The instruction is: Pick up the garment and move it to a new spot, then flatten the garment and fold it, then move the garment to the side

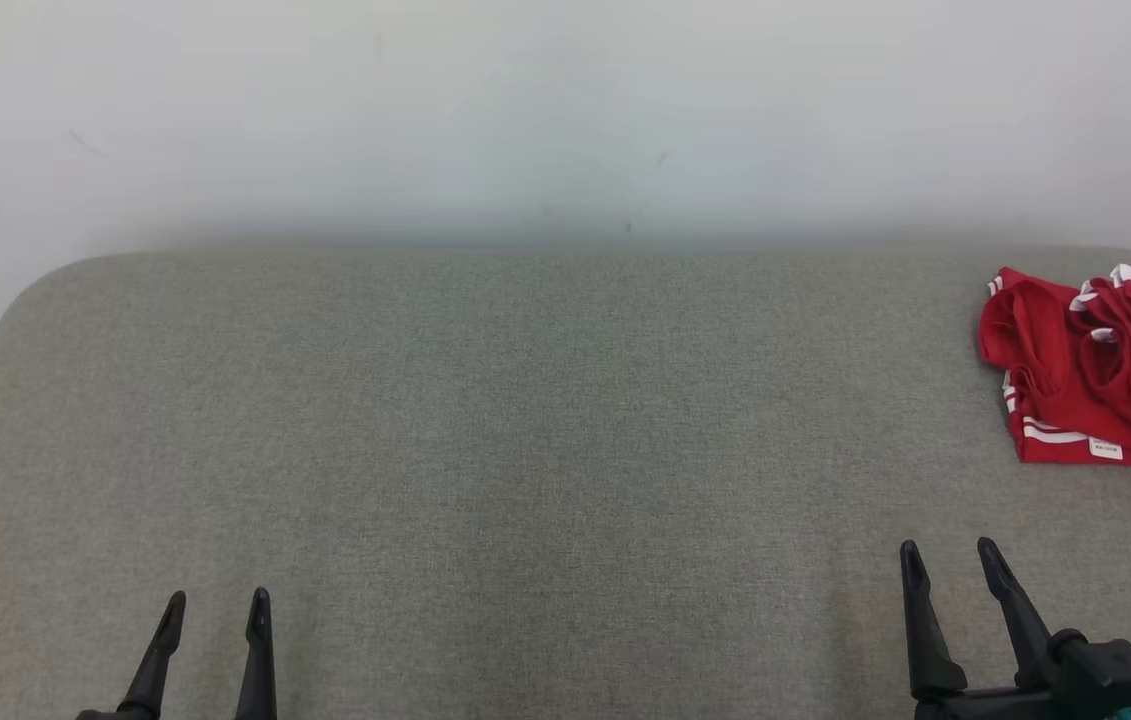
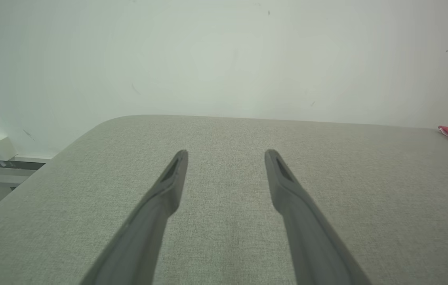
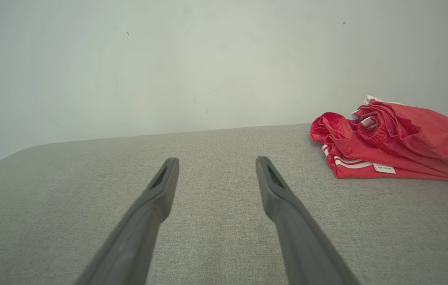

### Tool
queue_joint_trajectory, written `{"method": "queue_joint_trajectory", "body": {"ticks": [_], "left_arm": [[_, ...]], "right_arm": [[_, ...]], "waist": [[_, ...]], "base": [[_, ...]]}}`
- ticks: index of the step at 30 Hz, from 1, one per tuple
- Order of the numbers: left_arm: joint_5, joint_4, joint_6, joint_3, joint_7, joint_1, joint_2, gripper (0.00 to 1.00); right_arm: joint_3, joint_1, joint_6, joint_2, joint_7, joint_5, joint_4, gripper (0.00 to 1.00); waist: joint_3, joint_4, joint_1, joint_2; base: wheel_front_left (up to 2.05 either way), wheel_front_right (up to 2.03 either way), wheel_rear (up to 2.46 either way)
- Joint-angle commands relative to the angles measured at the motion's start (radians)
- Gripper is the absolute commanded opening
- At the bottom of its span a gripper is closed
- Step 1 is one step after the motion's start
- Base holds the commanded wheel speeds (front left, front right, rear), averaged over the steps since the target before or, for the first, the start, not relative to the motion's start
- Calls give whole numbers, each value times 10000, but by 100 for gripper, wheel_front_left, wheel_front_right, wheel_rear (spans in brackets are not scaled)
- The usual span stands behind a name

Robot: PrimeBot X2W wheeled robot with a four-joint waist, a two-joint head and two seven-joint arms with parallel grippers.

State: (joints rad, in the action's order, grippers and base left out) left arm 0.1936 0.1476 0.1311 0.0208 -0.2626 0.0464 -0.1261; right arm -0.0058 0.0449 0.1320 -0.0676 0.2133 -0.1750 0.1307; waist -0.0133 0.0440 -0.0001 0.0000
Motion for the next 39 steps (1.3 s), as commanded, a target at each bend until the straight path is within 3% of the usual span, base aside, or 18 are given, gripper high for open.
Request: {"method": "queue_joint_trajectory", "body": {"ticks": [1,5,6,11,39], "left_arm": [[-19,45,-12,49,-28,120,38,100],[-75,91,-12,44,-28,104,51,100],[-69,90,0,32,1,-1,15,0],[65,490,8,-8,40,63,91,0],[5082,647,3,339,1364,-544,327,0]], "right_arm": [[-52,161,-32,56,81,50,-41,100],[-49,187,-32,96,100,101,-55,100],[-34,92,0,65,68,35,0,0],[-16,264,0,87,34,-137,429,0],[-289,-403,-6,23,-1053,-5296,659,0]], "waist": [[25,7,1,0],[55,19,1,0],[55,17,1,0],[59,12,1,0],[69,-93,1,0]], "base": [[0,0,0],[0,0,0],[0,0,0],[0,0,0],[0,0,0]]}}
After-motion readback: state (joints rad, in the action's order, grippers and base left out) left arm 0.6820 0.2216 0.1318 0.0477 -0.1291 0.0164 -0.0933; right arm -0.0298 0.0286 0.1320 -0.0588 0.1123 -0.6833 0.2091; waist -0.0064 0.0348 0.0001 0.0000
